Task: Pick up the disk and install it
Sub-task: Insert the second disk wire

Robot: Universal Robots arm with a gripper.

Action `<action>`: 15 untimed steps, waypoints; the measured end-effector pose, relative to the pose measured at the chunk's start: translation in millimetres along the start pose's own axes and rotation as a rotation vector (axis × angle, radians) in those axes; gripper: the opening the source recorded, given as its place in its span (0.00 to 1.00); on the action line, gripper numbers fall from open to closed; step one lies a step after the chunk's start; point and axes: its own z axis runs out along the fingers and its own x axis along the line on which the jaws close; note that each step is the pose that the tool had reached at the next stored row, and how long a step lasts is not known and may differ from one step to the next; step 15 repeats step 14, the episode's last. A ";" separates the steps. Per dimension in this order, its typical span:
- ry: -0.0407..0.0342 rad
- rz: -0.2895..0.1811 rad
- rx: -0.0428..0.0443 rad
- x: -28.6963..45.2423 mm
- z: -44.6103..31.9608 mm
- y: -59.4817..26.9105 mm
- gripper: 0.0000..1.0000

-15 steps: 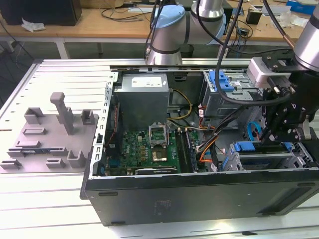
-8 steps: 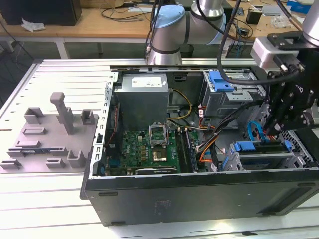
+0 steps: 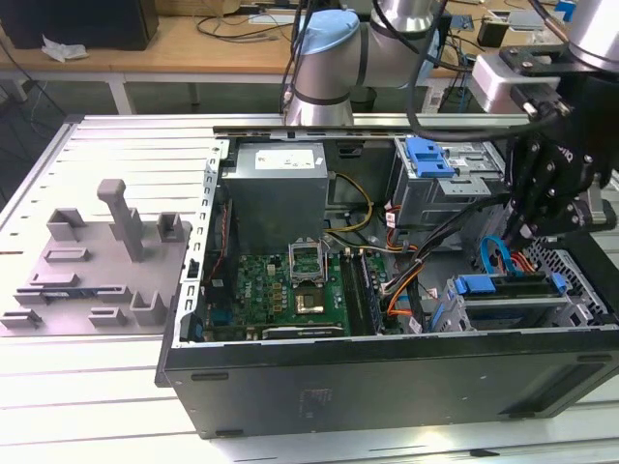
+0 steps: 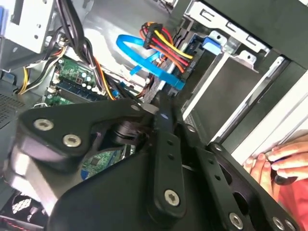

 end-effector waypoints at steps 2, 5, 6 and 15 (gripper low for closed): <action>0.0055 0.000 0.0003 -1.6 -1.3 3.4 0.11; 0.0124 -0.001 0.0009 -3.5 -1.9 9.1 0.11; 0.0132 0.000 0.0011 -4.0 -1.8 10.5 0.11; 0.0136 -0.001 0.0012 -4.7 -1.9 10.8 0.11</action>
